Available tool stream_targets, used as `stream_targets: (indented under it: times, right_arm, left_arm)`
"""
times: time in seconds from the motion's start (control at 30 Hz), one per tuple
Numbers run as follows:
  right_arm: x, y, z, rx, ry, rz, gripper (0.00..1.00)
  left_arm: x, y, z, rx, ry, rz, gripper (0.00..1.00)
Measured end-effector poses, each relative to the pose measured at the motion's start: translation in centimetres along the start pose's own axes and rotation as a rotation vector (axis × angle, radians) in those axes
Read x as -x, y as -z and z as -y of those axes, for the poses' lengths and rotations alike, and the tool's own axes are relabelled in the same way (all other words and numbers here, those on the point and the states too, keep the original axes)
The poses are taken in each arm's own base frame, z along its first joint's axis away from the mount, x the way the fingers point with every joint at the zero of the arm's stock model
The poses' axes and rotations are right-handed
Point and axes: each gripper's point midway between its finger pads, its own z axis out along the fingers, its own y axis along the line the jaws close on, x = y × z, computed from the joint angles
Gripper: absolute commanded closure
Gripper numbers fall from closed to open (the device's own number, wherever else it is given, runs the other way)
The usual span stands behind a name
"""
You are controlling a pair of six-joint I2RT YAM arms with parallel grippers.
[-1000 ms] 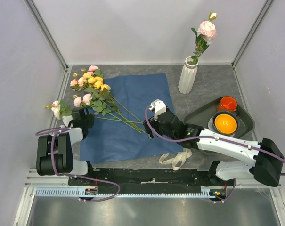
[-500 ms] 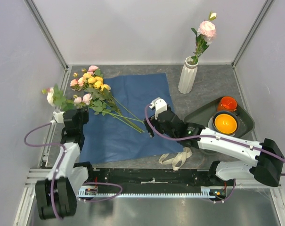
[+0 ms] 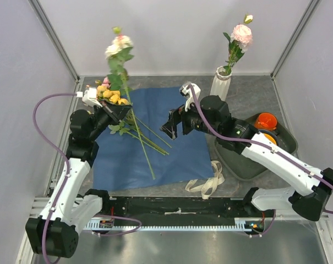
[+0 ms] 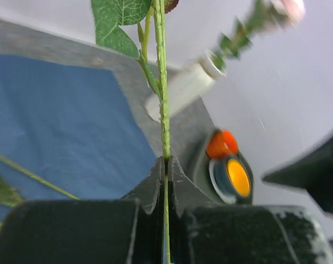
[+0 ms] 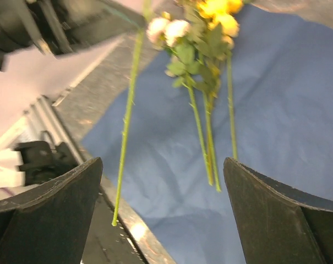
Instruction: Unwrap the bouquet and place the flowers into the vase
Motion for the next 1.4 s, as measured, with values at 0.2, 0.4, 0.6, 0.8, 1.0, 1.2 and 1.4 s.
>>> stream_targets:
  times: [0.2,0.4,0.6,0.8,1.0,1.2,1.4]
  right_arm:
    - [3.2,-1.4,-2.9,0.168,-0.074,-0.004,0.12]
    - [2.0,-4.0,-2.5,0.19,-0.171,-0.078,0.27]
    - [1.6,-4.9,-2.2,0.167,-0.228,-0.089,0.41]
    - [2.5,-5.2,-1.4,0.13,-0.315,-0.011,0.6]
    - [2.7,-5.3,-1.3,0.145,-0.405,0.033,0.94]
    - [3.5,-5.2,-0.5,0.126,-0.395,0.081,1.0]
    - [5.2,-3.4,4.4,-0.096,-0.238,0.152,1.0]
  left_arm:
    - [-4.2,0.9,6.1,-0.292,-0.137,-0.203,0.98]
    - [-6.9,2.3,8.4,-0.426,-0.186,-0.299,0.98]
    - [-7.9,3.2,9.1,-0.473,-0.202,-0.326,0.98]
    - [-8.4,3.4,9.5,-0.494,-0.205,-0.34,0.98]
    - [-8.7,3.6,9.6,-0.5,-0.205,-0.35,0.98]
    - [-9.6,3.6,9.9,-0.468,-0.188,-0.42,0.55]
    - [-6.7,2.1,12.0,-0.407,-0.196,-0.478,0.34]
